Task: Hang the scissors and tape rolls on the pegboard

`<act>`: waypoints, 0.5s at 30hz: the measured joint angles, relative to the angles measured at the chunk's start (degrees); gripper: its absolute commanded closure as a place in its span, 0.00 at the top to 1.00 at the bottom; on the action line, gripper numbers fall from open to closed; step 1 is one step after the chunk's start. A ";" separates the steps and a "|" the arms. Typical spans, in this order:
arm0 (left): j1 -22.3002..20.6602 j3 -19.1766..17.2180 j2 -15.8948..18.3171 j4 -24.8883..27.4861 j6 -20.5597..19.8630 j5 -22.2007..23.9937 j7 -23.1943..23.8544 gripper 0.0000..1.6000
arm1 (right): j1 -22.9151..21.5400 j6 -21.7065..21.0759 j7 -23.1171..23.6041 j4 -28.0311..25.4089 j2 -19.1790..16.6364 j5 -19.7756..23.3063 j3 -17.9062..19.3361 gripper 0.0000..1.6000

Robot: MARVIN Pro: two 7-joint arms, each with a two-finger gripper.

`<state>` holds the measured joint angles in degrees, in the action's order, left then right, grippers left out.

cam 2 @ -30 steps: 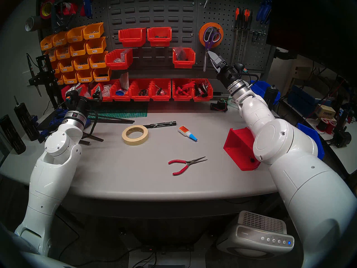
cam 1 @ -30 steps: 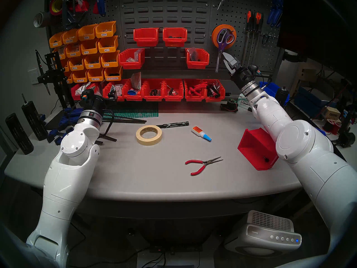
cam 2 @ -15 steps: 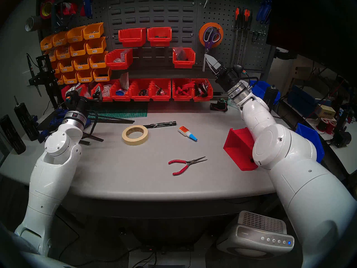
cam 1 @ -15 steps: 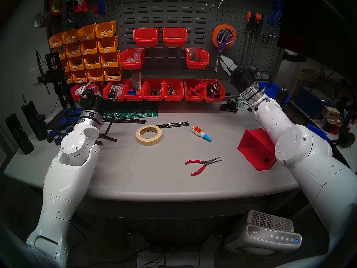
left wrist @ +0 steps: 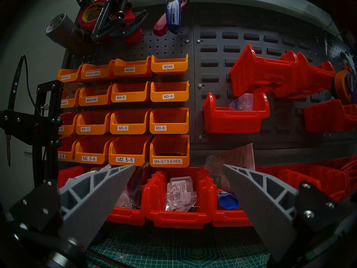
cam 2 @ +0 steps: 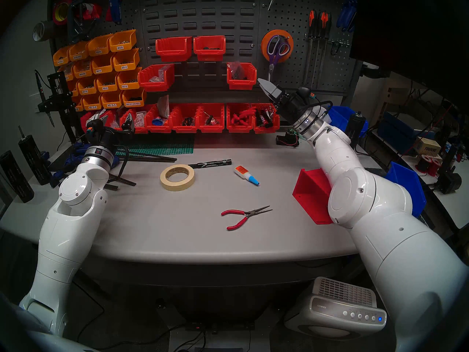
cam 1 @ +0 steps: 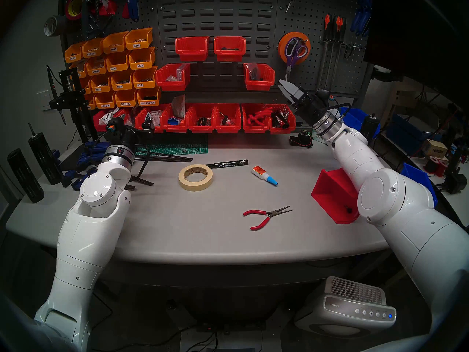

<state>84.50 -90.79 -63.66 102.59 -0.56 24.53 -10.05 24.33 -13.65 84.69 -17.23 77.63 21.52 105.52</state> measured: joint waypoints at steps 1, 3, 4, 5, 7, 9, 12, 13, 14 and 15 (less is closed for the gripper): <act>0.01 0.00 0.00 -0.02 -0.01 0.00 0.00 1.00 | 0.13 -0.21 0.01 -0.25 0.06 -0.19 -0.30 1.00; 0.02 0.00 0.00 -0.05 -0.02 0.00 0.00 1.00 | 0.38 -0.61 0.03 -0.73 0.19 -0.59 -0.90 1.00; 0.02 0.00 0.00 -0.06 -0.03 0.00 0.00 1.00 | 0.50 -0.82 0.04 -0.97 0.26 -0.79 -1.21 1.00; 0.02 0.00 0.00 -0.08 -0.04 0.00 0.00 1.00 | 0.64 -1.08 0.04 -1.25 0.34 -1.02 -1.55 1.00; 0.03 0.00 0.00 -0.12 -0.06 0.00 0.00 1.00 | 0.88 -1.54 0.05 -1.72 0.49 -1.43 -2.14 1.00; 0.04 0.01 0.01 -0.15 -0.08 0.00 0.00 1.00 | 1.10 -1.97 0.06 -2.14 0.63 -1.81 -2.72 1.00; 0.07 0.01 0.01 -0.20 -0.11 -0.01 0.01 1.00 | 1.47 -2.78 0.06 -2.85 0.91 -2.51 -3.81 1.00; 0.07 0.01 0.01 -0.21 -0.12 -0.01 0.01 1.00 | 1.55 -2.99 0.07 -3.00 0.99 -2.69 -4.09 1.00; 0.08 0.01 0.01 -0.23 -0.13 -0.01 0.02 1.00 | 1.66 -3.26 0.07 -3.19 1.09 -2.92 -4.47 1.00; 0.09 0.01 0.01 -0.24 -0.14 -0.01 0.02 1.00 | 1.74 -3.48 0.07 -3.33 1.17 -3.10 -4.79 1.00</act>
<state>84.59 -90.78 -63.65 102.35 -0.70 24.52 -10.03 26.06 -17.13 84.76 -20.57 78.80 18.42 100.74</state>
